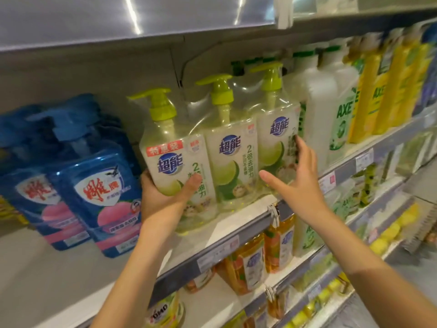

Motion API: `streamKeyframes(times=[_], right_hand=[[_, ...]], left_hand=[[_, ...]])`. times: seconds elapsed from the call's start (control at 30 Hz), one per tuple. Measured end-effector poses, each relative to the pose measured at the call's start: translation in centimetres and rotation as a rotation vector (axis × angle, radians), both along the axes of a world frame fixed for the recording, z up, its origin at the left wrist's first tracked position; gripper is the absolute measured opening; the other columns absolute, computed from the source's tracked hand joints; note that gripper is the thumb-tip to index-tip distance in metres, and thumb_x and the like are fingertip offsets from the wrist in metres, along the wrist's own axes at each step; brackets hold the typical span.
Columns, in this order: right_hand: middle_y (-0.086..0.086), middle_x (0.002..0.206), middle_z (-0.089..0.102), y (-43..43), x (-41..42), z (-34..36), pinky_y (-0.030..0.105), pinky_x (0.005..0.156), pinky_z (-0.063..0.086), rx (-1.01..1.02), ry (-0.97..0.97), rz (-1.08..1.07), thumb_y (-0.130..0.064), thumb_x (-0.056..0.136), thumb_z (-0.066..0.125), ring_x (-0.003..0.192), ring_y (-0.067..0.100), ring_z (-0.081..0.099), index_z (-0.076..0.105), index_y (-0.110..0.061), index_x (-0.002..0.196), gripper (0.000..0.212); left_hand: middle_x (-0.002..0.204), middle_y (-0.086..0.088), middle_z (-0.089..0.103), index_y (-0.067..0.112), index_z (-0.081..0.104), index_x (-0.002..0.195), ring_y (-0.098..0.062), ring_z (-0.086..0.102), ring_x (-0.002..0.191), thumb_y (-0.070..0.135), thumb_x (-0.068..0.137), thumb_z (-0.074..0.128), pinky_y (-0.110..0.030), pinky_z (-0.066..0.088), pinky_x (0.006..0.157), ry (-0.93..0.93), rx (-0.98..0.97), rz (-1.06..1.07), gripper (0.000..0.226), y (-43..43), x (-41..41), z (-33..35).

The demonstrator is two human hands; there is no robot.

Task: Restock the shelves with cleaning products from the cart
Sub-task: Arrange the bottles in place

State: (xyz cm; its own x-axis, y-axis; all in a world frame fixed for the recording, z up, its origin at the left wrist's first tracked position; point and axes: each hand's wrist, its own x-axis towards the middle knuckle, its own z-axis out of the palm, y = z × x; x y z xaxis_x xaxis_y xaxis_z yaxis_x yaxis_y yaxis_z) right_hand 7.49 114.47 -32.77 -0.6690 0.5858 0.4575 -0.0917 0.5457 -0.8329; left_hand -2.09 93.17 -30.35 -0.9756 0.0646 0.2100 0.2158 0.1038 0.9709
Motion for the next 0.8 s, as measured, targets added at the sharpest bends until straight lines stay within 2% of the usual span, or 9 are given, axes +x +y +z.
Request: streamKeyframes(times=[0.1, 0.2, 0.33, 0.4, 0.47, 0.57, 0.67, 0.73, 0.8], right_hand=[[-0.003, 0.154, 0.014, 0.1, -0.3, -0.4, 0.034, 0.113, 0.019, 0.012, -0.018, 0.01, -0.063, 0.066, 0.062, 0.143, 0.016, 0.015, 0.006, -0.023, 0.153, 0.111], [-0.003, 0.155, 0.012, 0.0, -0.7, -0.7, 0.03, 0.11, 0.016, 0.022, -0.005, 0.014, -0.061, 0.067, 0.063, 0.143, 0.014, 0.013, 0.005, -0.023, 0.153, 0.111], [-0.002, 0.155, 0.012, 0.2, -0.9, -0.9, 0.031, 0.11, 0.018, 0.004, 0.024, 0.018, -0.058, 0.069, 0.065, 0.143, 0.015, 0.014, 0.006, -0.023, 0.153, 0.108], [-0.001, 0.154, 0.013, 0.3, -1.0, -0.9, 0.03, 0.11, 0.019, -0.002, 0.034, 0.01, -0.05, 0.074, 0.07, 0.143, 0.016, 0.015, 0.007, -0.022, 0.153, 0.105], [-0.001, 0.154, 0.014, 0.2, -0.9, -0.8, 0.029, 0.11, 0.02, -0.005, 0.034, 0.01, -0.043, 0.076, 0.073, 0.143, 0.015, 0.016, 0.008, -0.022, 0.153, 0.102], [-0.006, 0.151, 0.021, -0.5, -0.1, -0.5, 0.028, 0.11, 0.024, -0.051, 0.084, 0.043, -0.049, 0.075, 0.069, 0.14, 0.009, 0.023, 0.016, -0.023, 0.151, 0.096], [-0.014, 0.136, 0.042, -2.0, 1.2, -0.2, 0.025, 0.104, 0.038, -0.093, 0.229, 0.132, -0.049, 0.077, 0.067, 0.127, -0.001, 0.042, 0.04, -0.028, 0.138, 0.07], [-0.013, 0.12, 0.057, -3.5, 1.8, 0.2, 0.023, 0.092, 0.048, -0.122, 0.311, 0.246, -0.04, 0.084, 0.069, 0.114, 0.005, 0.056, 0.056, -0.03, 0.121, 0.04], [-0.008, 0.104, 0.067, -5.3, 2.1, 0.9, 0.019, 0.081, 0.052, -0.182, 0.359, 0.381, -0.033, 0.086, 0.069, 0.099, 0.01, 0.064, 0.064, -0.03, 0.108, 0.022]], left_hand=[[0.102, 0.019, 0.062, 0.034, 0.043, 0.119, 0.001, 0.06, 0.092, 0.069, 0.036, 0.074, -0.024, 0.05, 0.076, 0.08, -0.043, 0.037, 0.095, 0.0, 1.3, -0.2], [0.107, 0.014, 0.065, 0.033, 0.045, 0.121, -0.006, 0.063, 0.097, 0.061, 0.048, 0.077, -0.03, 0.051, 0.081, 0.103, -0.066, 0.047, 0.084, -0.2, 2.2, -0.4], [0.091, 0.024, 0.067, 0.041, 0.05, 0.107, 0.013, 0.063, 0.082, 0.054, 0.052, 0.076, -0.017, 0.05, 0.07, 0.141, -0.056, 0.05, 0.063, -0.5, 2.4, -0.1], [0.092, 0.024, 0.068, 0.041, 0.051, 0.108, 0.012, 0.064, 0.084, 0.053, 0.054, 0.077, -0.021, 0.054, 0.074, 0.149, -0.039, 0.058, 0.061, -0.4, 2.5, -0.3], [0.1, 0.02, 0.068, 0.039, 0.051, 0.115, 0.001, 0.065, 0.093, 0.055, 0.058, 0.077, -0.033, 0.056, 0.084, 0.153, -0.025, 0.07, 0.065, -0.2, 2.8, -0.6], [0.112, 0.015, 0.066, 0.032, 0.048, 0.127, -0.006, 0.064, 0.102, 0.061, 0.056, 0.069, -0.04, 0.055, 0.089, 0.191, -0.035, 0.072, 0.08, -0.2, 3.5, -0.9], [0.122, 0.011, 0.063, 0.026, 0.046, 0.134, -0.003, 0.062, 0.107, 0.052, 0.063, 0.069, -0.031, 0.057, 0.086, 0.255, -0.024, 0.072, 0.079, -0.8, 4.4, -0.9], [0.125, 0.004, 0.06, 0.023, 0.05, 0.13, -0.002, 0.062, 0.109, 0.042, 0.07, 0.071, -0.021, 0.055, 0.084, 0.288, 0.033, 0.086, 0.066, -1.5, 5.3, -1.1], [0.12, 0.003, 0.062, 0.025, 0.057, 0.119, 0.002, 0.062, 0.104, 0.037, 0.074, 0.069, -0.01, 0.051, 0.078, 0.303, 0.055, 0.123, 0.048, -2.5, 6.3, -1.2]])
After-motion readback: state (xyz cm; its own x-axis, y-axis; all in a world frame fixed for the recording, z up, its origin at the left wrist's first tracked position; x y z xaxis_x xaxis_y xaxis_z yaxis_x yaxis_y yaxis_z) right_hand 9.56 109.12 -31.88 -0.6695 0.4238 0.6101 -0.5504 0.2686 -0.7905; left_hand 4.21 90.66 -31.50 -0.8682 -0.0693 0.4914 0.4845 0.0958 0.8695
